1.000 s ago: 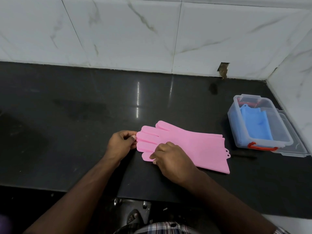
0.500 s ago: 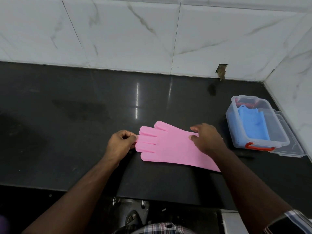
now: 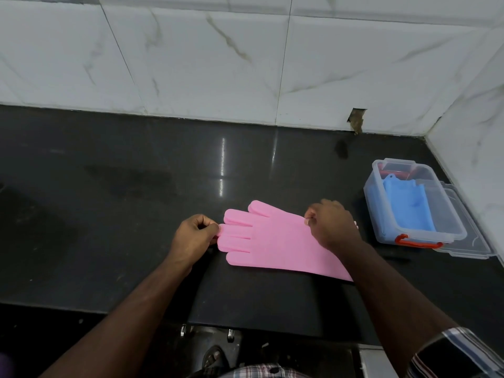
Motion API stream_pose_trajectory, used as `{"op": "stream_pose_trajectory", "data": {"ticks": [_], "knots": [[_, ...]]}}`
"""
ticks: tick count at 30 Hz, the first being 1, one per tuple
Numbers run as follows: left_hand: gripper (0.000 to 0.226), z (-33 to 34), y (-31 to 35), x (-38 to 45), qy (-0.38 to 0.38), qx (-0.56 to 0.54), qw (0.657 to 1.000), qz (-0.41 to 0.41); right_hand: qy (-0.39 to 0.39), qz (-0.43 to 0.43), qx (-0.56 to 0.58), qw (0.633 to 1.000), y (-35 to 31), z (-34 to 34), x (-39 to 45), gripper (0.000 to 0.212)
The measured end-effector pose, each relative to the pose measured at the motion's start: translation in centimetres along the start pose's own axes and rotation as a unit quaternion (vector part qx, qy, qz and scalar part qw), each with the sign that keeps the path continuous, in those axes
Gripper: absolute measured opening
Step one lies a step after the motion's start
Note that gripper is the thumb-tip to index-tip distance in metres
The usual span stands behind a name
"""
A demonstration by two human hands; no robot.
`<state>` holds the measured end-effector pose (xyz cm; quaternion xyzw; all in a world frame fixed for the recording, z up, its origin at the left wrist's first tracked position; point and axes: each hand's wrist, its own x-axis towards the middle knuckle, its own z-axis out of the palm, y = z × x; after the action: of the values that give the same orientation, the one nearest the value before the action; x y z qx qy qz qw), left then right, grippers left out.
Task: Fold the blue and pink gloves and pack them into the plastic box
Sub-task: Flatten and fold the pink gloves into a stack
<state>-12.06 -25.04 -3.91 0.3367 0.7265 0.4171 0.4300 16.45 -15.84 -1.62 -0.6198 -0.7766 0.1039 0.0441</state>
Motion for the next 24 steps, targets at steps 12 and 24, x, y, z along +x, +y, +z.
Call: {"op": "stream_pose_trajectory", "data": {"ticks": [12, 24], "knots": [[0.014, 0.1, 0.1, 0.0, -0.005, 0.012, 1.0, 0.002, -0.033, -0.006, -0.019, 0.999, -0.4, 0.3, -0.4, 0.021], [0.008, 0.0, -0.1, 0.3, -0.001, 0.033, 0.999, 0.004, 0.056, -0.077, -0.061, 0.994, -1.5, -2.2, -0.1, 0.028]]}}
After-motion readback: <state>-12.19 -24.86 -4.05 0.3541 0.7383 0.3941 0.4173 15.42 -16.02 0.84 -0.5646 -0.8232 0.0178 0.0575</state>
